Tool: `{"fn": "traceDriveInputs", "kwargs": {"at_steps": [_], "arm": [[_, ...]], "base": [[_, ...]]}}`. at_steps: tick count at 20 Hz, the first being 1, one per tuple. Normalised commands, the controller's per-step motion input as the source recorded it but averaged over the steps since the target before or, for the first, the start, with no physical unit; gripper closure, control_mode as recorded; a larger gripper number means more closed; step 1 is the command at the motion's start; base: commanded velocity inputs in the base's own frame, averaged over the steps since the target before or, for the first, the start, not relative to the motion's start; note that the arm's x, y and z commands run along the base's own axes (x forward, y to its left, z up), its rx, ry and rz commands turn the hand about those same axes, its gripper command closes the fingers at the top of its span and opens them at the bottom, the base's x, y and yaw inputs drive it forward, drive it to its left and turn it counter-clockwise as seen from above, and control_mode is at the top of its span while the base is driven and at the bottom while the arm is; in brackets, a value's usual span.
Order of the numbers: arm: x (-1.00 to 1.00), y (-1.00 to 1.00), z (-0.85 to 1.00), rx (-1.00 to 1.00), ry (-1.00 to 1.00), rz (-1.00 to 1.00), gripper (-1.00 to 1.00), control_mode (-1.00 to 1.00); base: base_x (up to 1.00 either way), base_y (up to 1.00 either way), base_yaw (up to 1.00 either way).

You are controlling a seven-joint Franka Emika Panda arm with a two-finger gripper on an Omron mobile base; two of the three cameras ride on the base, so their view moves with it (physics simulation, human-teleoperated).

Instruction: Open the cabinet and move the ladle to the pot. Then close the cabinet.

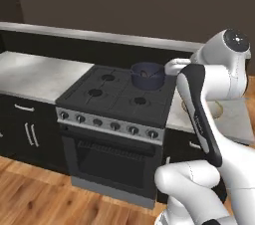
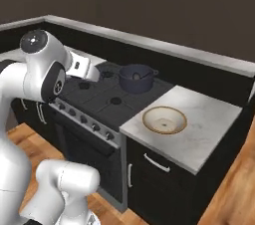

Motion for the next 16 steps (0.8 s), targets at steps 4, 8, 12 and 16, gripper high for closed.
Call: {"fn": "traceDriveInputs", "kwargs": {"at_steps": [4, 8, 12, 16], "arm": [[0.0, 0.0, 0.0, 0.0, 0.0, 0.0, -1.0, 1.0], [0.0, 0.0, 0.0, 0.0, 0.0, 0.0, -1.0, 1.0], [0.0, 0.0, 0.0, 0.0, 0.0, 0.0, -1.0, 1.0], [0.0, 0.0, 0.0, 0.0, 0.0, 0.0, -1.0, 1.0]], "base": [[-0.45, 0.01, 0.69], [-0.57, 0.07, 0.72], [-0.67, 0.09, 0.75], [-0.38, 0.07, 0.66]]}}
